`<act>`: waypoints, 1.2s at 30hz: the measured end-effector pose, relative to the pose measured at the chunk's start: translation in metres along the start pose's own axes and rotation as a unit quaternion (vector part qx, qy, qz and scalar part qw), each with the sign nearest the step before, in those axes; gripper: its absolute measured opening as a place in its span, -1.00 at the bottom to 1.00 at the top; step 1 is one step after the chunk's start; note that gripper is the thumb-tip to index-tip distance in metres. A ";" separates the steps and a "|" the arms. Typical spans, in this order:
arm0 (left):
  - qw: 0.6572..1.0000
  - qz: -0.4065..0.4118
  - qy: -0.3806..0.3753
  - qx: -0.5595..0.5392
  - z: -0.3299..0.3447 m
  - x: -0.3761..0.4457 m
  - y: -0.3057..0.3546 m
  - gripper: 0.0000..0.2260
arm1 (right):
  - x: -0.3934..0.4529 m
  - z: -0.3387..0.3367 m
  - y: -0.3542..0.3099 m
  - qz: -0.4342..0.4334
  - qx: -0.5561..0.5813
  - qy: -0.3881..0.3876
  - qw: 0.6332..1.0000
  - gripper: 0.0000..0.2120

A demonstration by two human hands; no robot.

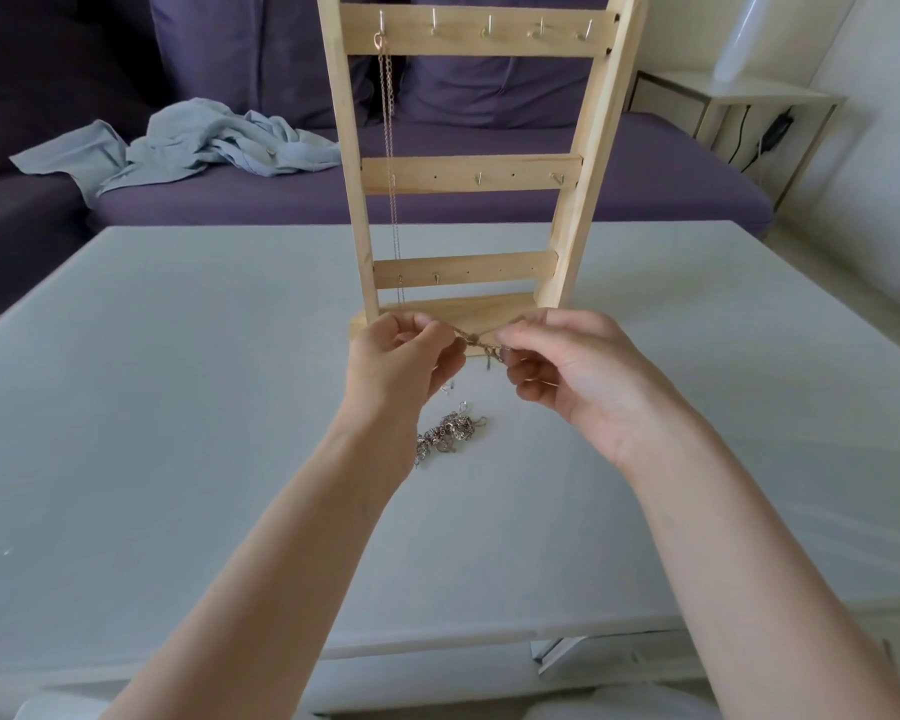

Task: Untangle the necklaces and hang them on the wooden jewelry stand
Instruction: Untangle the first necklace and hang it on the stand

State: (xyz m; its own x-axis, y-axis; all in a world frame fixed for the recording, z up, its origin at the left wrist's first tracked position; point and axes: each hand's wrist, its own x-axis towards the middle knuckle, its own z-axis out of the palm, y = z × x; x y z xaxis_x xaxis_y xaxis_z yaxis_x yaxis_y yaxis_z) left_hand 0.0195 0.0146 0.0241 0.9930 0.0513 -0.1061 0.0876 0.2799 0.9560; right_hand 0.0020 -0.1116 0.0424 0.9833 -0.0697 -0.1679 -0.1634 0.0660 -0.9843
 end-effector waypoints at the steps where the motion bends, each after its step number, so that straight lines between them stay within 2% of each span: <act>1: 0.999 -0.008 -0.007 -0.033 0.001 -0.001 0.001 -0.90 | 0.000 0.000 0.001 -0.004 -0.014 -0.001 1.000 -0.82; 3: 0.995 -0.032 -0.023 -0.096 0.002 -0.002 0.004 -0.89 | 0.000 0.001 0.002 -0.016 -0.053 0.004 0.998 -0.83; 5: 0.994 -0.038 -0.028 -0.096 0.003 -0.003 0.005 -0.88 | 0.001 0.002 0.004 -0.031 -0.100 0.023 0.994 -0.86; 7: 0.998 -0.029 -0.027 -0.047 0.005 -0.004 0.003 -0.88 | 0.003 0.003 0.006 -0.048 -0.147 0.050 0.987 -0.89; 11: 0.991 0.036 -0.007 0.130 0.008 -0.005 -0.008 -0.87 | 0.005 0.003 0.009 -0.097 -0.211 0.095 0.968 -0.91; 13: 0.988 0.037 0.000 0.148 0.008 -0.004 -0.011 -0.86 | 0.004 0.002 0.007 -0.106 -0.185 0.103 0.972 -0.89; 16: 0.989 0.022 0.003 0.144 0.008 -0.004 -0.013 -0.88 | 0.002 0.001 0.003 -0.091 -0.089 0.075 0.989 -0.86; 21: 0.997 -0.028 -0.009 0.067 0.007 -0.003 -0.012 -0.85 | 0.001 -0.002 0.000 -0.051 0.063 0.063 0.995 -0.84; 26: 0.985 -0.101 -0.030 -0.135 0.006 -0.003 -0.005 -0.80 | 0.002 -0.002 0.002 -0.045 0.037 0.072 0.996 -0.85; 30: 0.979 -0.091 0.005 -0.185 0.005 0.000 -0.002 -0.83 | 0.000 0.002 0.003 -0.044 -0.058 -0.016 0.997 -0.90; 33: 0.997 -0.018 0.007 -0.073 0.004 -0.001 -0.004 -0.84 | -0.003 0.005 0.006 -0.038 -0.187 -0.051 0.980 -0.90; 36: 0.995 0.053 -0.011 0.082 0.004 -0.003 -0.005 -0.86 | -0.003 0.003 0.004 -0.048 -0.210 -0.039 0.976 -0.90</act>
State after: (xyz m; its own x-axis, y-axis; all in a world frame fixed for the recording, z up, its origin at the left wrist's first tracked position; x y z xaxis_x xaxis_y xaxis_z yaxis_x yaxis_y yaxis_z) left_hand 0.0169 0.0089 0.0206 0.9987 0.0513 0.0029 -0.0088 0.1145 0.9934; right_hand -0.0010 -0.1085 0.0391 0.9962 0.0220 -0.0848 -0.0718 -0.3511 -0.9336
